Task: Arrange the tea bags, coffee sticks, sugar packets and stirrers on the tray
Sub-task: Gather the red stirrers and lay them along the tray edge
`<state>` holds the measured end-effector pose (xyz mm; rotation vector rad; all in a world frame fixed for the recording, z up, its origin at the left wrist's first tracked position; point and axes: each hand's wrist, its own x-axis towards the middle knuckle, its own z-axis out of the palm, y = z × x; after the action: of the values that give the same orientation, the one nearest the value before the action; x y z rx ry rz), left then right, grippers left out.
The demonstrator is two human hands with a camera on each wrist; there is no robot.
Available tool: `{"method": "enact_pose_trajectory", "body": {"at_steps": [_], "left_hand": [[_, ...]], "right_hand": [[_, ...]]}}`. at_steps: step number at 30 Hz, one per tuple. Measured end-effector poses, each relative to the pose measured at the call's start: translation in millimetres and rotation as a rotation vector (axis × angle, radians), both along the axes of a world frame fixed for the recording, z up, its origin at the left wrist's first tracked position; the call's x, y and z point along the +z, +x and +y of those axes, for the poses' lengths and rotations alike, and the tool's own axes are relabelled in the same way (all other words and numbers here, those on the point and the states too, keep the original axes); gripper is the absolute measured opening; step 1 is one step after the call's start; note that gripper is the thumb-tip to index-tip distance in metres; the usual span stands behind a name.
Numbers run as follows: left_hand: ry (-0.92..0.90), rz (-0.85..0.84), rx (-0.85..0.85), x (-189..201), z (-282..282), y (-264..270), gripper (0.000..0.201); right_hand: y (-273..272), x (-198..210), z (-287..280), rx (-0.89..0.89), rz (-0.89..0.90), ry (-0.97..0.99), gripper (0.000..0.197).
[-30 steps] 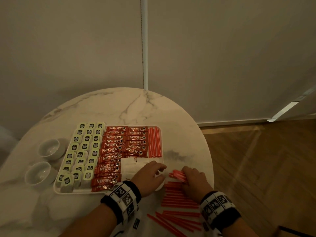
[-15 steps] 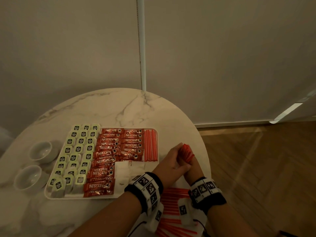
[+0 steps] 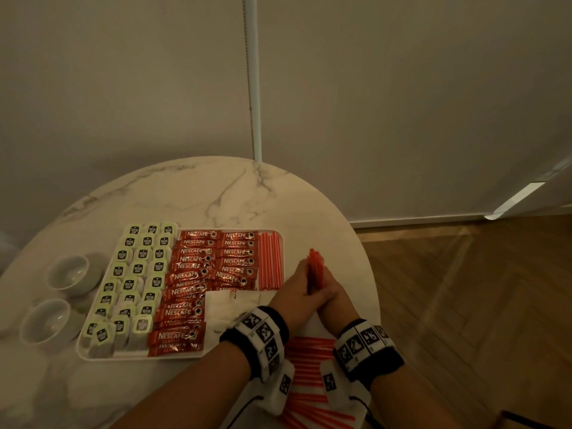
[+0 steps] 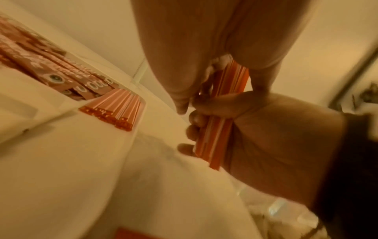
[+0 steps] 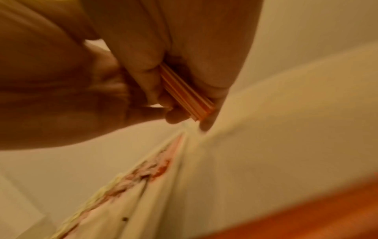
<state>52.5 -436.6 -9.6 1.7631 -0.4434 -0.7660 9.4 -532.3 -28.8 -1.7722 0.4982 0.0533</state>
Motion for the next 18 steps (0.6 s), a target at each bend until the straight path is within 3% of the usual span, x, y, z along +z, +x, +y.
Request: {"method": "enact_pose_trajectory", "body": {"at_steps": [2, 5, 8, 12, 15, 18], "left_hand": [[-0.062, 0.096, 0.075, 7, 8, 9, 0.039], [-0.041, 0.164, 0.144, 10, 22, 24, 0.024], [0.017, 0.242, 0.16, 5, 35, 37, 0.031], [0.123, 0.216, 0.212, 0, 54, 60, 0.053], [0.197, 0.169, 0.253, -5, 68, 78, 0.046], [0.249, 0.124, 0.169, -7, 74, 92, 0.033]], "right_hand": [[6, -2, 14, 0.018, 0.052, -0.116, 0.034], [6, 9, 36, 0.072, 0.05, -0.047, 0.025], [7, 16, 53, 0.072, 0.08, -0.023, 0.029], [44, 6, 62, -0.03, 0.195, -0.289, 0.021], [69, 3, 59, -0.044, 0.327, -0.404, 0.022], [90, -5, 63, -0.058, 0.407, -0.497, 0.021]]}}
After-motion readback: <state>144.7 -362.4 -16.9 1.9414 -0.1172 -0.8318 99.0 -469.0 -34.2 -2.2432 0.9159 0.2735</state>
